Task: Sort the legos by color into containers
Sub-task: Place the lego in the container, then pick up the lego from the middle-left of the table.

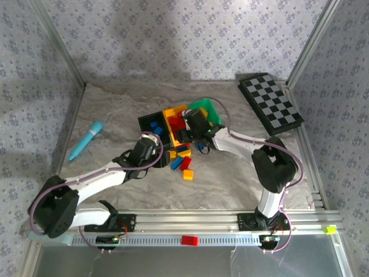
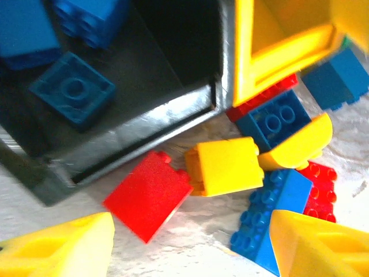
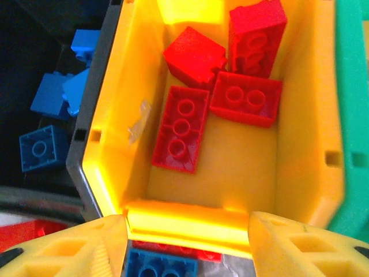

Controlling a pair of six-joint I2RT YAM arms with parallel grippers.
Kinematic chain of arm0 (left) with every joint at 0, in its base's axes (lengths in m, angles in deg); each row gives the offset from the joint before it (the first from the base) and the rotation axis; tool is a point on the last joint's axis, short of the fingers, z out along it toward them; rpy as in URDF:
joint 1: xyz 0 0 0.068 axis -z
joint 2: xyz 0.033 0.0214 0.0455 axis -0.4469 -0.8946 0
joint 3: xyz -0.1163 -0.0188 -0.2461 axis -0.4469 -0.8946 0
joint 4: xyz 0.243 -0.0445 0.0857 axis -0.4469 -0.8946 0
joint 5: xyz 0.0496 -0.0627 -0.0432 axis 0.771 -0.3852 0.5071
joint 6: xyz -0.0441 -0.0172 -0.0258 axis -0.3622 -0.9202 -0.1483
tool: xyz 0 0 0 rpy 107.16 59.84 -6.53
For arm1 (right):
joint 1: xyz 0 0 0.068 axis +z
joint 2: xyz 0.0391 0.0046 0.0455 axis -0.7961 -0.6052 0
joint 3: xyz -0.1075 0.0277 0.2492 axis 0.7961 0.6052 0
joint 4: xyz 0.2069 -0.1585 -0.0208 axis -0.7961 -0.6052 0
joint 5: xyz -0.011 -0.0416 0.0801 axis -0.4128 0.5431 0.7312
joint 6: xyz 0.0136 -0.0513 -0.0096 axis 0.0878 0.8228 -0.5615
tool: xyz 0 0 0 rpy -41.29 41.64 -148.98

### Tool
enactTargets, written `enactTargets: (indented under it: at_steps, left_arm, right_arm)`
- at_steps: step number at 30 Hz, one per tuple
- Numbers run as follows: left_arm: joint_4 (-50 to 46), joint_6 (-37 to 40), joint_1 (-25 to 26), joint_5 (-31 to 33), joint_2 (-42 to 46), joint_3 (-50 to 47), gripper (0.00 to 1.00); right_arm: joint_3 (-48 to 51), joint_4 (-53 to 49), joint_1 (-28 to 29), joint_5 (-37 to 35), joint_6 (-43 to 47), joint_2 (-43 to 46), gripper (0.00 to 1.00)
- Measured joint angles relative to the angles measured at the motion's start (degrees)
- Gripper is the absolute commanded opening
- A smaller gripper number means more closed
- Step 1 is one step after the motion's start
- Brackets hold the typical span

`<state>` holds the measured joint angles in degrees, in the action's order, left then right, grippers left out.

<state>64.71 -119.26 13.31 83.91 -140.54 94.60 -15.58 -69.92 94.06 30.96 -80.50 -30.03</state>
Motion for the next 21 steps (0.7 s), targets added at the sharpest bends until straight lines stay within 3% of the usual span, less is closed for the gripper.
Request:
enactTargets:
  at_steps: [8,21]
  left_arm:
    - [0.6,3.7,6.7,-2.3,-8.7,5.7,0.65]
    - [-1.4,5.8,9.7,0.3,-9.0,8.1,0.63]
  right_arm:
    - [5.2,0.0,0.0,-2.2,0.0,5.4,0.6]
    - [13.8,0.4,-1.6,-4.5,0.9,12.6,0.6]
